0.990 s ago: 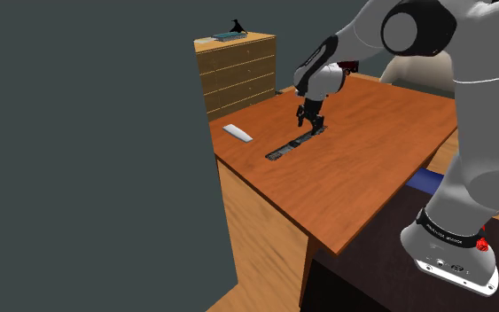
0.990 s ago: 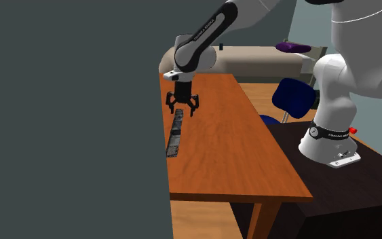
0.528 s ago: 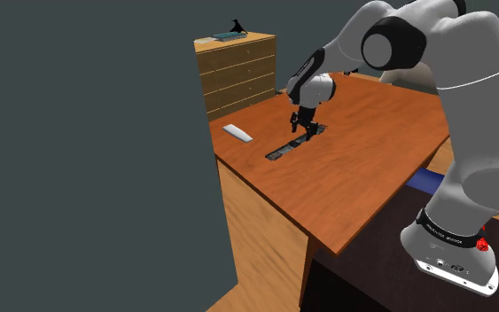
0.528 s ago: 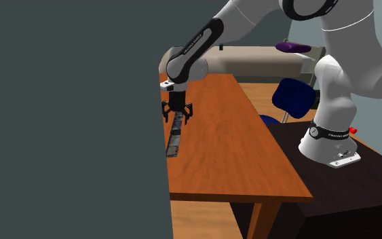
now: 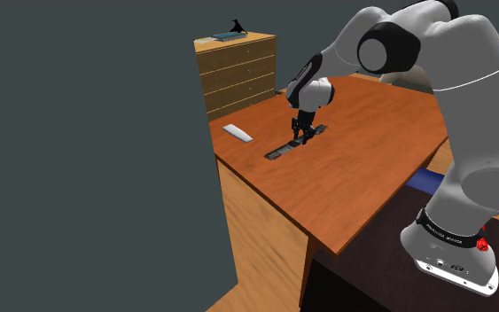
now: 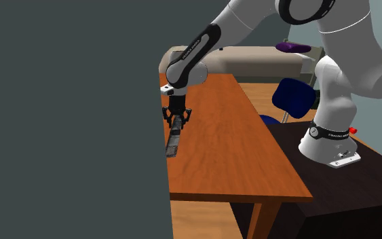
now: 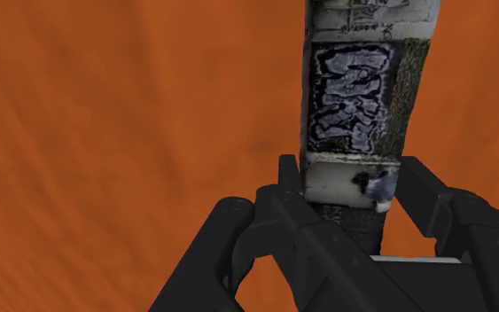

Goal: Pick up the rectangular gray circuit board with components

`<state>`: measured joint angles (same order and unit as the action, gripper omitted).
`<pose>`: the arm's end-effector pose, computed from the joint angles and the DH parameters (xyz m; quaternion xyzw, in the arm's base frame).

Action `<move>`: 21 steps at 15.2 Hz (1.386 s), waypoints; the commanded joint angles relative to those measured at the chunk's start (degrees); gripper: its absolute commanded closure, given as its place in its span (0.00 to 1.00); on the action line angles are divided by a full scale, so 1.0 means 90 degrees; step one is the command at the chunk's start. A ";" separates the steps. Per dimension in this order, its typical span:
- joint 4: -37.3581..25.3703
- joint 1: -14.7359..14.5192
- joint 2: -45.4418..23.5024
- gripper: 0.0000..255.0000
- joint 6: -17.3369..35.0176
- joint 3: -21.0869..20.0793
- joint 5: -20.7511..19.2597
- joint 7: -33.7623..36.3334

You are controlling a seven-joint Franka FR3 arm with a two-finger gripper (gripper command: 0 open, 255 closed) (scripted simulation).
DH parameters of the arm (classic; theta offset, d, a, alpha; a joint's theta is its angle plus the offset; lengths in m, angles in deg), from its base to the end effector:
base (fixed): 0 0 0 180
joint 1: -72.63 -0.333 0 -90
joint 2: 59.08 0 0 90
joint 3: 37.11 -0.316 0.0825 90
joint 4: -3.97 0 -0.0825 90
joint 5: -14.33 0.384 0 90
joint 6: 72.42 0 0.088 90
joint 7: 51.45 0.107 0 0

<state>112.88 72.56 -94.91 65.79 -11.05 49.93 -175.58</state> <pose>0.5689 -0.2608 0.1943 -0.7905 -0.6084 -0.0681 0.0209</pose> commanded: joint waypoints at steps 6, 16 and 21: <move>0.0026 -0.0006 0.0012 1.00 0.0017 -0.0001 0.0005 -0.0005; 0.0093 -0.0251 0.0640 1.00 -0.0483 0.0341 -0.0460 0.0350; 0.0072 -0.0358 0.0932 1.00 -0.0752 0.0493 -0.0697 0.0531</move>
<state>113.40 69.68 -87.19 59.47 -6.91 44.16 -171.27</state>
